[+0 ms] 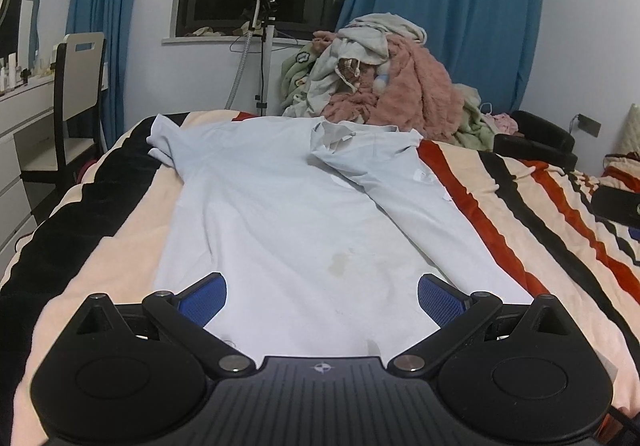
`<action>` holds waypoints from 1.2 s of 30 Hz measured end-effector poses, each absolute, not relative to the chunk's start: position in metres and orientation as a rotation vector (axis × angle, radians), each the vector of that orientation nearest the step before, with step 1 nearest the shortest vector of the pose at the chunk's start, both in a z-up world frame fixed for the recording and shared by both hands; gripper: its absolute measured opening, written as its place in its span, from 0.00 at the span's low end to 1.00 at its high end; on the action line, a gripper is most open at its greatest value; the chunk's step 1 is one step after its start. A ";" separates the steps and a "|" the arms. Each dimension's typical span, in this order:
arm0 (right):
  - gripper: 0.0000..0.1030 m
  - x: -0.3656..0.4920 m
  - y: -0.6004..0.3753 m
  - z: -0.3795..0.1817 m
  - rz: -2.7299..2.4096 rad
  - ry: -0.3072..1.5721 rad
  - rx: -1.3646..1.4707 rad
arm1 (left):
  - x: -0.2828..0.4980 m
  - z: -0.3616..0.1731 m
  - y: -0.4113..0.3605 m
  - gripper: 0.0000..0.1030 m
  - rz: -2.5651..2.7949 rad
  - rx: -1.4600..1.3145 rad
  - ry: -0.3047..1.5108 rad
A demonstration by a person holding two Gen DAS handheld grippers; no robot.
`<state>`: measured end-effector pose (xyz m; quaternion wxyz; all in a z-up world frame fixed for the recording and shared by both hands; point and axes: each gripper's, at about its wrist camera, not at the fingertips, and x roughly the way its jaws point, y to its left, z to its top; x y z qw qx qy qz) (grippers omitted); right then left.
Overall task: Fold clothes
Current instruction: 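Move the left gripper toward the shirt's unfolded side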
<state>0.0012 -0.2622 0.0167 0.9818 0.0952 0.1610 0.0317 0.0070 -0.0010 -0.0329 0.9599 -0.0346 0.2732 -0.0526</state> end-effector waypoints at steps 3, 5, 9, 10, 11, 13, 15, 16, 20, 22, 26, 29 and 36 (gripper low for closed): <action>0.95 0.001 -0.266 0.018 0.062 0.325 0.199 | 0.006 -0.034 -0.004 0.99 -0.112 -0.056 0.553; 0.95 0.001 -0.268 0.020 0.059 0.321 0.195 | 0.005 -0.034 -0.005 0.99 -0.120 -0.050 0.554; 0.95 0.000 -0.283 0.027 0.044 0.303 0.204 | 0.003 -0.035 -0.011 0.99 -0.155 -0.033 0.563; 0.95 0.000 -0.291 0.030 0.036 0.296 0.211 | 0.005 -0.036 -0.017 0.99 -0.174 -0.038 0.580; 0.95 0.000 -0.298 0.033 0.028 0.289 0.218 | 0.007 -0.038 -0.023 0.98 -0.195 -0.044 0.598; 0.95 0.000 -0.314 0.038 0.012 0.276 0.231 | 0.010 -0.041 -0.036 0.95 -0.235 -0.055 0.634; 0.95 0.001 -0.335 0.042 -0.006 0.266 0.259 | 0.014 -0.045 -0.048 0.92 -0.276 -0.065 0.669; 0.95 0.001 -0.346 0.042 -0.019 0.265 0.278 | 0.015 -0.046 -0.055 0.92 -0.296 -0.071 0.686; 0.95 0.000 -0.389 0.034 -0.142 0.265 0.366 | 0.021 -0.052 -0.083 0.83 -0.380 -0.090 0.748; 0.95 -0.001 -0.404 0.029 -0.200 0.264 0.403 | 0.020 -0.051 -0.105 0.82 -0.436 -0.087 0.746; 0.95 -0.002 -0.417 0.020 -0.249 0.250 0.460 | 0.017 -0.062 -0.150 0.74 -0.532 -0.080 0.770; 0.95 -0.004 -0.418 0.016 -0.281 0.229 0.446 | 0.014 -0.073 -0.185 0.69 -0.604 -0.077 0.796; 0.95 -0.006 -0.425 0.009 -0.308 0.219 0.452 | 0.002 -0.103 -0.242 0.52 -0.694 -0.008 0.862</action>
